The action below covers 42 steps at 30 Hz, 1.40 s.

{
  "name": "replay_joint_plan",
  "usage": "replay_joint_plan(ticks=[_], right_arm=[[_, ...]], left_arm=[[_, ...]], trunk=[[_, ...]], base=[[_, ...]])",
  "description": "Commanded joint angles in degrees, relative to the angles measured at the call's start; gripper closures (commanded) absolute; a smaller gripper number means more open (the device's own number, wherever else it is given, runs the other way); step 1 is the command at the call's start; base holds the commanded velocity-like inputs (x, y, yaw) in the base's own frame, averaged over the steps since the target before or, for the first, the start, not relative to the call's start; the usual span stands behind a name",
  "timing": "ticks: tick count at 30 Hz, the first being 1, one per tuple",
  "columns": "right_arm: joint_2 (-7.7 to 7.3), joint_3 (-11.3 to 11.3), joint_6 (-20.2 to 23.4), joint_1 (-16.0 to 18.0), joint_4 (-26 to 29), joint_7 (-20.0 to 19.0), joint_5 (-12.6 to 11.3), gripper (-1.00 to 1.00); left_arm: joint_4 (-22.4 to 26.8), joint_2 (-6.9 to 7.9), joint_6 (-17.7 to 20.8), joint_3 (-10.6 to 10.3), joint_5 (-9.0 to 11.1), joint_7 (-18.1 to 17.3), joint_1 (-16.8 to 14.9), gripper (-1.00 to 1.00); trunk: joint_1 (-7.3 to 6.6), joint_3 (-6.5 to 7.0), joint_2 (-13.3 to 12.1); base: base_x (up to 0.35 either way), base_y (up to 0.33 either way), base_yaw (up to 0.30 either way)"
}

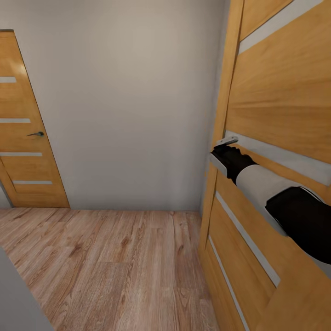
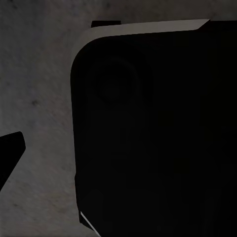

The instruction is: Move the two storage containers from the living room to the garage. In the garage, place one container on the floor and stack the other container on top of it (either order is fine).

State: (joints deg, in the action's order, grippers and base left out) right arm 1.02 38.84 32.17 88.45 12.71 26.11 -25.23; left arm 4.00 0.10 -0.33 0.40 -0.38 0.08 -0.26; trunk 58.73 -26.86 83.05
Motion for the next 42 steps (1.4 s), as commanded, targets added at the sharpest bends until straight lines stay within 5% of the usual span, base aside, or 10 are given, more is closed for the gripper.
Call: replay_joint_plan(ticks=[1, 42], right_arm=[[-0.38, 0.4, 0.8, 0.1, -0.1, 0.6, 0.5, -1.00], [-3.30, 0.4, 0.8, 0.1, -0.1, 0.5, 0.5, -1.00]], left_arm=[[0.0, 0.00, 0.0, 0.0, 0.0, 0.0, 0.0, -1.00], [0.0, 0.02, 0.0, 0.1, -0.1, 0.0, 0.0, -1.00]], trunk=[[0.00, -0.06, 0.0], [0.00, -0.06, 0.0]], base=[[0.000, 0.000, 0.000], [0.000, 0.000, 0.000]])
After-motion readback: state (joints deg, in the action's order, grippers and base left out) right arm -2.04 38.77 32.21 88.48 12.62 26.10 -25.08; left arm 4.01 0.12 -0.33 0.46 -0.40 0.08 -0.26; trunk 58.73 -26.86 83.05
